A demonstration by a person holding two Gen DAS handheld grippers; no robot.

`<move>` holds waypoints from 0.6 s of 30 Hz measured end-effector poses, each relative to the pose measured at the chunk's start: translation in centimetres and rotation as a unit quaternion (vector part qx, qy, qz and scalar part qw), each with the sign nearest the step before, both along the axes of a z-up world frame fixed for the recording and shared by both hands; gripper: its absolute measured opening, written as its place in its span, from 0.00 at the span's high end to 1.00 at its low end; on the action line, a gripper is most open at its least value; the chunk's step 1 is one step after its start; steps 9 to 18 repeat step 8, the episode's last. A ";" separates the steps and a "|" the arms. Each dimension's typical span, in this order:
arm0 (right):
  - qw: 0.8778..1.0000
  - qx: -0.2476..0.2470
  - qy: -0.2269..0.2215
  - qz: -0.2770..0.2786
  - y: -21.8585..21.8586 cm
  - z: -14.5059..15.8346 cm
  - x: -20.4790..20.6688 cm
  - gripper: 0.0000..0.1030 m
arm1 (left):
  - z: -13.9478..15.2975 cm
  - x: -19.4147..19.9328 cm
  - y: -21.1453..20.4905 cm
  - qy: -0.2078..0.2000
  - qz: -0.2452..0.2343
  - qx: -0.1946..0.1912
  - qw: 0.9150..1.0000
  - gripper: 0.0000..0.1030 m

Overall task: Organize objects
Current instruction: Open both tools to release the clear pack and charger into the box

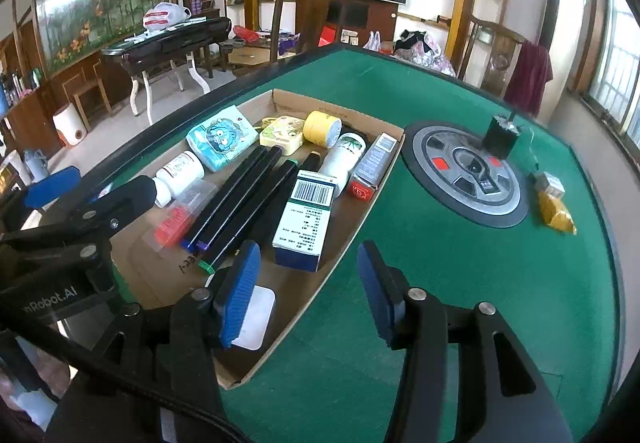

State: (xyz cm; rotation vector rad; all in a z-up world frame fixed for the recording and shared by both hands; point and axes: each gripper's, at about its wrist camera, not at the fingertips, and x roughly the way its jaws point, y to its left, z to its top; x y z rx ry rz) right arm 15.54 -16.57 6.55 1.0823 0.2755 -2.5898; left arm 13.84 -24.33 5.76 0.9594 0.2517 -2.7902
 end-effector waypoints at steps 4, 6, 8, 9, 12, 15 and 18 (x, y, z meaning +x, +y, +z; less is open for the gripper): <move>1.000 0.002 -0.006 -0.002 -0.2 -0.3 -0.4 0.45 | -0.6 -0.1 -0.7 -0.008 0.030 -0.002 1.000 0.02; 1.000 0.006 -0.010 -0.003 -0.4 -0.5 -0.5 0.45 | -0.8 -0.1 -1.1 -0.009 0.043 -0.009 0.999 0.02; 1.000 0.009 -0.014 -0.004 -0.6 -0.7 -0.7 0.45 | -0.7 -0.1 -1.2 -0.010 0.056 -0.019 0.998 0.02; 1.000 0.009 -0.014 -0.004 -0.6 -0.7 -0.7 0.45 | -0.7 -0.1 -1.2 -0.010 0.056 -0.019 0.998 0.02; 1.000 0.009 -0.014 -0.004 -0.6 -0.7 -0.7 0.45 | -0.7 -0.1 -1.2 -0.010 0.056 -0.019 0.998 0.02; 1.000 0.009 -0.014 -0.004 -0.6 -0.7 -0.7 0.45 | -0.7 -0.1 -1.2 -0.010 0.056 -0.019 0.998 0.02; 1.000 0.009 -0.014 -0.004 -0.6 -0.7 -0.7 0.45 | -0.7 -0.1 -1.2 -0.010 0.056 -0.019 0.998 0.02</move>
